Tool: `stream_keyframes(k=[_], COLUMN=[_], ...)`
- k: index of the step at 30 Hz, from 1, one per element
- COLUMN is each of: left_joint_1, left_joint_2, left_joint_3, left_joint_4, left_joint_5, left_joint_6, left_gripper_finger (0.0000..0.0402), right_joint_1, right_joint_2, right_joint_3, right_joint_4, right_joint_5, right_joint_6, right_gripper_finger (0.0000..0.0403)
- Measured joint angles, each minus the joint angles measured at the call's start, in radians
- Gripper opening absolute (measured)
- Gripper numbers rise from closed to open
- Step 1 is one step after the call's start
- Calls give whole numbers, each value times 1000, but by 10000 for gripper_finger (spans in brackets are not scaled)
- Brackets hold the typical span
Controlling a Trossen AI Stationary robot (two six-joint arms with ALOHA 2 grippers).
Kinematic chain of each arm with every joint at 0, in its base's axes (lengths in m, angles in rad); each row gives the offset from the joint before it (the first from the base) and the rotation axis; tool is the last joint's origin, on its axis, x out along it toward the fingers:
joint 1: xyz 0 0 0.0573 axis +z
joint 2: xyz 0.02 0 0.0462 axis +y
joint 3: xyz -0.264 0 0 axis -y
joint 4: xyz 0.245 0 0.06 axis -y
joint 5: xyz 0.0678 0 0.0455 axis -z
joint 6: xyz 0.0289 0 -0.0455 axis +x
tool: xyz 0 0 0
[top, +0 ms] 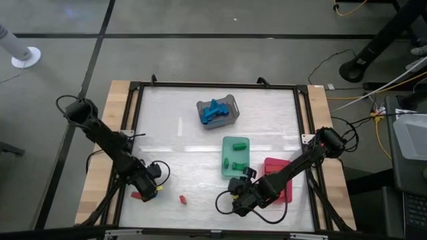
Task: Sort blocks
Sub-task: Put the green block into the green bin
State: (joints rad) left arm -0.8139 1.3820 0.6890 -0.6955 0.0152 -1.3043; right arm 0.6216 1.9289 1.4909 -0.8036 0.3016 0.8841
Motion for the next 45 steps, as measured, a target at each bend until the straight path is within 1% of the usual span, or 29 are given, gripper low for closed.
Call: stream_keyframes(k=[4,6,9,10,15,19,23,27,30,34,37,42,45], left_joint_1=[0,0,7,11,47,87,137,188,222,263,292,335,355], left_joint_2=[33,35,27,23,-20,-91,-192,-305,-386,-469,-506,-518,-515], left_joint_3=[0,0,0,0,0,0,0,0,0,0,0,0,0], left_joint_4=[-1,-2,-1,-2,-4,-4,-4,3,18,107,214,420,505], left_joint_5=[1,3,9,11,26,26,26,25,-10,-74,-116,-135,-135], left_joint_6=[16,33,57,66,122,161,189,209,208,207,224,325,385], left_gripper_finger=[172,157,119,115,115,115,115,115,115,115,116,118,118], right_joint_1=[0,0,0,0,0,0,0,0,0,0,-8,-44,-74], right_joint_2=[0,0,0,0,0,0,0,0,0,0,0,0,-1], right_joint_3=[0,0,0,0,0,0,0,0,0,0,0,0,0], right_joint_4=[1,2,3,3,10,52,128,218,292,418,523,700,779], right_joint_5=[0,1,8,15,85,137,192,273,353,489,573,593,580], right_joint_6=[0,0,0,0,-1,-44,-113,-221,-322,-471,-589,-746,-797], right_gripper_finger=[160,160,160,160,160,160,160,160,160,160,160,160,160])
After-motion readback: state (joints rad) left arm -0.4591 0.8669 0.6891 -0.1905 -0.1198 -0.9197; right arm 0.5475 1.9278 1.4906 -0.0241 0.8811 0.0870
